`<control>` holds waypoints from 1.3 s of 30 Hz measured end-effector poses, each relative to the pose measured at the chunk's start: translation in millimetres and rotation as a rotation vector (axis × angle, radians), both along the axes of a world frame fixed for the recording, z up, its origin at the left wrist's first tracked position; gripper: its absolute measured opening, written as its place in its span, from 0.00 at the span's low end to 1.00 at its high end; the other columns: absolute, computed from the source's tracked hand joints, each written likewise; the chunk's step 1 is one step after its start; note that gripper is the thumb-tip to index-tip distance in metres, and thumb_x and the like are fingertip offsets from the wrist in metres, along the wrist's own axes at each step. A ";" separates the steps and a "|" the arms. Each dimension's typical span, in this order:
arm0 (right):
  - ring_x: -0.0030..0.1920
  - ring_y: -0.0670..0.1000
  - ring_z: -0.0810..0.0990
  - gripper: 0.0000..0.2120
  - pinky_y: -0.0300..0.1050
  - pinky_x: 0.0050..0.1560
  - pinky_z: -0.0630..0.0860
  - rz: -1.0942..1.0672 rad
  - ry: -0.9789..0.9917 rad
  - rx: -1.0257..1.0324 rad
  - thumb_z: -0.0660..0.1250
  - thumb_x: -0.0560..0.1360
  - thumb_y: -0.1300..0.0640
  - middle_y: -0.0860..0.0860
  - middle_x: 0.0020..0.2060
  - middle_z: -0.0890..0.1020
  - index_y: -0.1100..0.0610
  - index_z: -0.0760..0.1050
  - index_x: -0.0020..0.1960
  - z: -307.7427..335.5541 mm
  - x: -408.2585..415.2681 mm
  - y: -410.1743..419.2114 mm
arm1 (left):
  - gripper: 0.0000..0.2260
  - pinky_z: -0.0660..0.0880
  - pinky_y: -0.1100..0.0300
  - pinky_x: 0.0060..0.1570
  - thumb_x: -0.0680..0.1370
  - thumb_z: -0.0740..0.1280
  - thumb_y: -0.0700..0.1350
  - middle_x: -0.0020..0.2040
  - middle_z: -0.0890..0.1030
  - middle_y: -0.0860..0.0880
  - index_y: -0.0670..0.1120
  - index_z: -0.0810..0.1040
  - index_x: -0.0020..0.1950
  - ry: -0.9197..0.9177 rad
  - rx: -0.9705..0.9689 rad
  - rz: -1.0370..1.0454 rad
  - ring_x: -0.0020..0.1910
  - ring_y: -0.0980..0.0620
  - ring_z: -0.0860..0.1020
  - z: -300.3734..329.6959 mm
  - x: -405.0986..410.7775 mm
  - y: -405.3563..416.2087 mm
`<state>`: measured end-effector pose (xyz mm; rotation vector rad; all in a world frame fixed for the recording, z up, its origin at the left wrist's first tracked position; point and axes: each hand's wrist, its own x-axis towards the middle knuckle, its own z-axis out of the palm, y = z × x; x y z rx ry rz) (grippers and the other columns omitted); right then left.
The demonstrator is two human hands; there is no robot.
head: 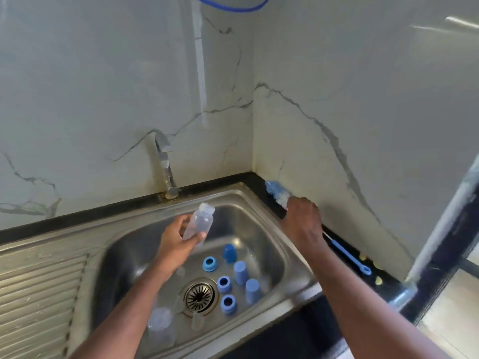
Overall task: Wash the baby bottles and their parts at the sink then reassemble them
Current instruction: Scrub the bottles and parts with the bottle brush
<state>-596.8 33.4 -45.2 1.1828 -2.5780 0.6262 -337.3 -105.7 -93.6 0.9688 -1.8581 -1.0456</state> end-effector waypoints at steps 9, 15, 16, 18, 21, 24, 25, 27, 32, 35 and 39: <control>0.55 0.54 0.81 0.10 0.47 0.52 0.77 -0.097 0.176 0.351 0.62 0.80 0.61 0.53 0.54 0.82 0.54 0.78 0.59 -14.6 -27.9 34.8 | 0.21 0.76 0.58 0.49 0.72 0.78 0.42 0.56 0.81 0.52 0.52 0.76 0.61 -0.035 -0.003 -0.063 0.55 0.52 0.79 2.8 -39.1 12.9; 0.50 0.55 0.83 0.10 0.48 0.43 0.71 0.017 0.212 0.154 0.59 0.81 0.61 0.51 0.49 0.82 0.52 0.75 0.59 -3.4 6.7 13.9 | 0.21 0.74 0.62 0.47 0.72 0.77 0.38 0.56 0.81 0.51 0.52 0.76 0.62 -0.004 -0.083 0.062 0.54 0.51 0.79 11.5 2.4 1.4; 0.49 0.56 0.84 0.11 0.49 0.42 0.72 0.074 0.208 0.139 0.59 0.81 0.61 0.51 0.48 0.82 0.51 0.75 0.59 -2.3 15.6 7.9 | 0.21 0.74 0.63 0.45 0.72 0.78 0.38 0.55 0.81 0.51 0.51 0.77 0.61 0.016 -0.112 0.081 0.52 0.51 0.80 13.0 13.5 -1.5; 0.47 0.55 0.84 0.10 0.48 0.41 0.73 0.212 0.198 0.118 0.60 0.81 0.60 0.51 0.47 0.83 0.50 0.76 0.58 -5.0 35.0 -9.3 | 0.22 0.78 0.57 0.44 0.71 0.78 0.36 0.54 0.82 0.51 0.51 0.78 0.61 0.075 -0.132 0.099 0.50 0.50 0.81 15.8 39.9 -8.4; 0.42 0.53 0.82 0.09 0.46 0.43 0.76 0.392 0.087 0.036 0.58 0.83 0.54 0.48 0.42 0.83 0.48 0.77 0.52 -16.3 60.2 -35.7 | 0.25 0.80 0.52 0.35 0.71 0.75 0.30 0.56 0.80 0.50 0.47 0.75 0.63 0.233 -0.027 0.130 0.46 0.48 0.81 14.7 72.0 -19.3; 0.36 0.49 0.77 0.12 0.44 0.39 0.72 0.465 0.001 -0.044 0.56 0.84 0.46 0.46 0.37 0.79 0.47 0.76 0.48 -29.8 76.7 -60.3 | 0.19 0.77 0.61 0.28 0.72 0.73 0.28 0.54 0.80 0.41 0.42 0.73 0.58 0.398 0.051 0.214 0.46 0.46 0.78 10.0 99.8 -36.5; 0.36 0.49 0.77 0.13 0.44 0.39 0.73 0.466 -0.006 -0.068 0.56 0.83 0.44 0.45 0.36 0.78 0.47 0.75 0.48 -34.3 79.3 -67.5 | 0.16 0.76 0.62 0.29 0.74 0.71 0.29 0.52 0.80 0.41 0.44 0.75 0.56 0.454 0.080 0.236 0.46 0.46 0.78 9.5 109.1 -42.3; 0.37 0.50 0.78 0.13 0.45 0.41 0.75 0.468 -0.017 -0.084 0.57 0.83 0.43 0.45 0.36 0.77 0.47 0.75 0.47 -42.7 80.8 -80.4 | 0.13 0.78 0.61 0.34 0.77 0.68 0.31 0.51 0.80 0.45 0.48 0.78 0.55 0.589 0.138 0.276 0.46 0.48 0.80 9.9 125.1 -52.7; 0.36 0.47 0.78 0.16 0.44 0.41 0.76 0.544 -0.016 -0.075 0.55 0.82 0.40 0.45 0.34 0.79 0.46 0.76 0.47 -53.7 82.6 -108.9 | 0.16 0.77 0.57 0.46 0.80 0.69 0.38 0.60 0.78 0.45 0.47 0.76 0.66 0.707 0.127 0.443 0.54 0.49 0.79 2.0 150.9 -85.9; 0.33 0.47 0.77 0.15 0.44 0.39 0.75 0.600 -0.048 -0.096 0.57 0.82 0.41 0.45 0.31 0.78 0.47 0.76 0.44 -58.6 82.7 -117.2 | 0.11 0.80 0.59 0.44 0.79 0.69 0.38 0.56 0.79 0.47 0.49 0.76 0.59 0.792 0.148 0.491 0.52 0.48 0.79 -2.9 152.1 -93.1; 0.33 0.47 0.76 0.13 0.46 0.38 0.75 0.611 -0.121 -0.117 0.60 0.81 0.42 0.44 0.30 0.76 0.47 0.75 0.42 -65.6 74.1 -118.5 | 0.11 0.78 0.54 0.50 0.79 0.69 0.37 0.56 0.79 0.45 0.47 0.76 0.60 0.812 0.152 0.502 0.53 0.46 0.79 -10.5 156.8 -96.6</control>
